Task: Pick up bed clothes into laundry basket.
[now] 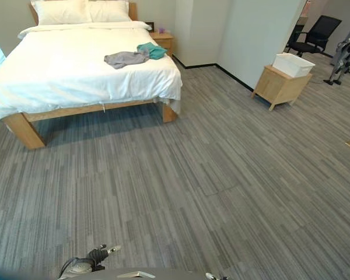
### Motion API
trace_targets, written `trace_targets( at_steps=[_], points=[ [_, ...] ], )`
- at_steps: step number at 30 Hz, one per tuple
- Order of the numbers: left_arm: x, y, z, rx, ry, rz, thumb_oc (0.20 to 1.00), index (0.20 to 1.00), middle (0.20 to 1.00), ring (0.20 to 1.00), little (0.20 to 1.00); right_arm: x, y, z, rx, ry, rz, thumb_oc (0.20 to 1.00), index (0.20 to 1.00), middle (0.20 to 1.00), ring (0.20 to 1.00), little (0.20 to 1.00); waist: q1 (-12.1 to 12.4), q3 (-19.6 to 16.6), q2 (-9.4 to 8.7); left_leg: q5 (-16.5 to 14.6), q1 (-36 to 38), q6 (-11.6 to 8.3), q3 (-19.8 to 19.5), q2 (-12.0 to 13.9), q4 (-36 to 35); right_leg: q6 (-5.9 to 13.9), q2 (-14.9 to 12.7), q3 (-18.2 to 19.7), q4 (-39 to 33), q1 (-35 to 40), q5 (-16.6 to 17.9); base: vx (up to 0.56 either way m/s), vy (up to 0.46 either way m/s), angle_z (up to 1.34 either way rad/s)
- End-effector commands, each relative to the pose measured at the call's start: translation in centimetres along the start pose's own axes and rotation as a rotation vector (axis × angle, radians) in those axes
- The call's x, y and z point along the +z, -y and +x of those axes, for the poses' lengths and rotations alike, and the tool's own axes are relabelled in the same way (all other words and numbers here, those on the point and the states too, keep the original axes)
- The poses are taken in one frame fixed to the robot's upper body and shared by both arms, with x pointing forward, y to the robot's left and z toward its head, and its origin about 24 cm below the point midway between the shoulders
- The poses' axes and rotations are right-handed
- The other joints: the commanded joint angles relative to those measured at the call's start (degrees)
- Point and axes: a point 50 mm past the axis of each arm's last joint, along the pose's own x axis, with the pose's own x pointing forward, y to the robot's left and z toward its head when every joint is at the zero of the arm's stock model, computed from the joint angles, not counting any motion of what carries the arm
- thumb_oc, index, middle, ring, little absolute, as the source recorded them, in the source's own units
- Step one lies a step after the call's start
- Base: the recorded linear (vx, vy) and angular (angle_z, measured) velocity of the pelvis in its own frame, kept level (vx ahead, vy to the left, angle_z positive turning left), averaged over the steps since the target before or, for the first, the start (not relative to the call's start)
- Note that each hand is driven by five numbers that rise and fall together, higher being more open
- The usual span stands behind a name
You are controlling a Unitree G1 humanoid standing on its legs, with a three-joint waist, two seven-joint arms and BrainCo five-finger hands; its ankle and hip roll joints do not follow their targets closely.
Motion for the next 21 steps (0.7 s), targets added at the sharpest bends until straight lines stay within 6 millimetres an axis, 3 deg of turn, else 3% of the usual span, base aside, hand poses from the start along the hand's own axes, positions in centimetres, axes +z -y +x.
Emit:
trace_targets(
  at_steps=[1, 5, 8, 10, 12, 16, 17, 19, 20, 21],
  points=[
    [0.4, -0.7, 0.1, 0.05, 0.002, 0.013, 1.0, 1.0, 1.0, 1.0, 1.0, 1.0, -1.4, 0.1, 0.054, 0.032, -0.011, 1.0, 1.0, 1.0, 1.0, 1.0, -0.91, 1.65, -0.73, 4.16, 1.63, -4.57, -1.88, 2.06, -5.74, 8.63, -6.5, 3.04, -5.3, 6.05, 1.8, 0.0, 0.0, 0.0],
    [0.2, -0.8, 0.1, 0.056, -0.006, -0.033, 1.0, 1.0, 1.0, 1.0, 1.0, 1.4, -1.7, 0.1, 0.07, 0.061, 0.015, 1.0, 1.0, 1.0, 1.0, 1.0, -1.2, 1.57, -0.88, 4.14, 1.66, -4.7, -1.71, 2.19, -5.74, 8.7, -6.37, 3.14, -5.67, 6.17, 1.83, 0.0, -0.004, -0.02],
    [0.5, -0.6, 0.1, 0.042, -0.003, -0.036, 1.0, 1.0, 1.0, 1.0, 1.0, 2.7, -1.2, 0.0, 0.082, 0.123, 0.103, 1.0, 1.0, 1.0, 1.0, 1.0, -1.71, 1.37, -0.85, 4.02, 1.95, -4.82, -1.15, 2.26, -5.74, 8.74, -6.26, 3.59, -5.68, 6.3, 1.8, 0.01, 0.0, -0.07],
    [3.3, -0.5, 0.3, 0.034, 0.112, -0.046, 1.0, 1.0, 1.0, 1.0, 1.0, 4.9, -0.7, -0.1, 0.092, 0.214, 0.138, 1.0, 1.0, 1.0, 1.0, 1.0, -2.05, 1.26, -0.71, 3.93, 2.06, -4.91, -0.87, 2.28, -5.74, 8.81, -6.25, 3.88, -5.74, 6.29, 1.92, 0.0, 0.015, -0.19],
    [8.2, 0.3, -0.2, -0.047, 0.338, -0.012, 1.0, 1.0, 1.0, 1.0, 1.0, 7.5, 0.8, -0.6, 0.104, 0.323, -0.036, 1.0, 1.0, 1.0, 1.0, 1.0, -1.83, 1.4, -0.29, 3.91, 1.94, -4.94, -1.06, 2.24, -5.74, 9.02, -6.33, 3.66, -5.64, 6.16, 2.06, -0.01, 0.011, -0.06],
    [13.2, 0.6, -1.7, -0.108, 0.544, 0.089, 1.0, 1.0, 1.0, 1.0, 1.0, 12.2, 3.3, -2.2, 0.095, 0.504, -0.039, 1.0, 1.0, 1.0, 1.0, 1.0, -2.07, 1.39, 0.48, 4.06, 1.83, -4.87, -1.56, 1.99, -5.74, 9.38, -6.64, 3.06, -5.45, 6.16, 2.22, -0.01, 0.013, 0.02],
    [17.2, 0.3, -3.6, -0.103, 0.723, 0.131, 1.0, 1.0, 1.0, 1.0, 1.0, 17.0, 4.0, -4.7, 0.086, 0.706, -0.044, 1.0, 1.0, 1.0, 1.0, 1.0, -2.21, 1.36, 0.84, 4.23, 1.53, -4.85, -1.62, 1.93, -5.74, 9.51, -6.76, 3.02, -5.41, 5.86, 2.4, -0.02, 0.021, 0.04],
    [17.2, 0.3, -3.7, -0.104, 0.722, 0.132, 1.0, 1.0, 1.0, 1.0, 1.0, 16.9, 4.0, -4.7, 0.086, 0.705, -0.043, 1.0, 1.0, 1.0, 1.0, 1.0, -2.21, 1.43, 0.84, 4.19, 1.65, -4.85, -1.63, 1.93, -5.74, 9.52, -6.77, 3.01, -5.4, 5.97, 2.35, 0.0, 0.0, 0.0],
    [19.3, -0.1, -5.6, -0.117, 0.845, 0.049, 1.0, 1.0, 1.0, 1.0, 1.0, 19.9, 4.7, -7.4, 0.07, 0.88, -0.018, 1.0, 1.0, 1.0, 1.0, 1.0, -2.23, 1.49, 1.14, 4.27, 1.55, -4.8, -1.54, 1.91, -5.74, 9.6, -6.9, 2.99, -5.36, 5.85, 2.48, 0.0, 0.0, 0.0],
    [20.0, -0.2, -6.4, -0.125, 0.892, 0.024, 1.0, 1.0, 1.0, 1.0, 1.0, 21.2, 5.1, -9.0, 0.059, 0.966, -0.035, 1.0, 1.0, 1.0, 1.0, 1.0, -2.22, 1.48, 1.29, 4.24, 1.49, -4.71, -1.5, 1.82, -5.74, 9.63, -6.96, 2.95, -5.45, 5.87, 2.54, 0.0, 0.0, 0.0]
  ],
)
